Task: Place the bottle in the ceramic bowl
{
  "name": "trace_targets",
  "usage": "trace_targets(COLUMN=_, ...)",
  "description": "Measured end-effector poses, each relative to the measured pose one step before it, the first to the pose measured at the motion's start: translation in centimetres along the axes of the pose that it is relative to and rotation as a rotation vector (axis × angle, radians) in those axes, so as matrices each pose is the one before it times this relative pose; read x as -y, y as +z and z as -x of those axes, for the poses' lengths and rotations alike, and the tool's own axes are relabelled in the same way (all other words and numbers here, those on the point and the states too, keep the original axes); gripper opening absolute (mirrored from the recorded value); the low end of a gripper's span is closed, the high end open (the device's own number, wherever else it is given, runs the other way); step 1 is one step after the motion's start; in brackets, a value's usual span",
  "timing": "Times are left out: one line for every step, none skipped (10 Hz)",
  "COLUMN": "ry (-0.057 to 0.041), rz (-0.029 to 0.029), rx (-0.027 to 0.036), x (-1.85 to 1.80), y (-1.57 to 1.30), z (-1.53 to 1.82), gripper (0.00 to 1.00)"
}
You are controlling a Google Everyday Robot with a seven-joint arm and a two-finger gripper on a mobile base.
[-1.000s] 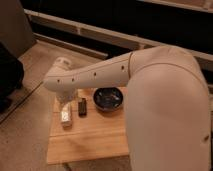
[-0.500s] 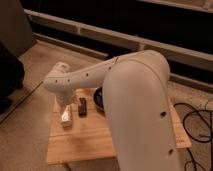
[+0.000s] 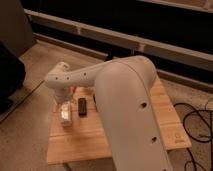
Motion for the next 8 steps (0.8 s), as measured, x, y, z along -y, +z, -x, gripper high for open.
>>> trace_targets(ry=0.02138, rz=0.03383, rx=0.01295, x=-0.305, y=0.946, z=0.368, gripper=0.65)
trace_targets(ry=0.00894, rz=0.01286, rx=-0.00150, x=-0.033, y=0.561, z=-0.111, gripper=0.65)
trace_targets(ry=0.01536, rz=0.01319, rx=-0.00641, x=0.284, y=0.727, z=-0.348, gripper=0.65)
trace_targets(ry=0.01627, rz=0.01058, rx=-0.00975, x=0.484, y=0.721, z=-0.482, gripper=0.65)
trace_targets(ry=0.01048, rz=0.00441, rx=-0.01038, x=0.518, y=0.518, z=-0.434, gripper=0.65)
trace_targets(ry=0.00252, rz=0.00032, rx=-0.00982, x=0.411, y=0.306, z=-0.338, gripper=0.65)
trace_targets(ry=-0.00292, rz=-0.00238, rx=-0.01361, x=0.589, y=0.294, z=-0.405, gripper=0.65)
trace_targets(ry=-0.00448, rz=-0.00328, rx=-0.01285, x=0.614, y=0.210, z=-0.276, gripper=0.65)
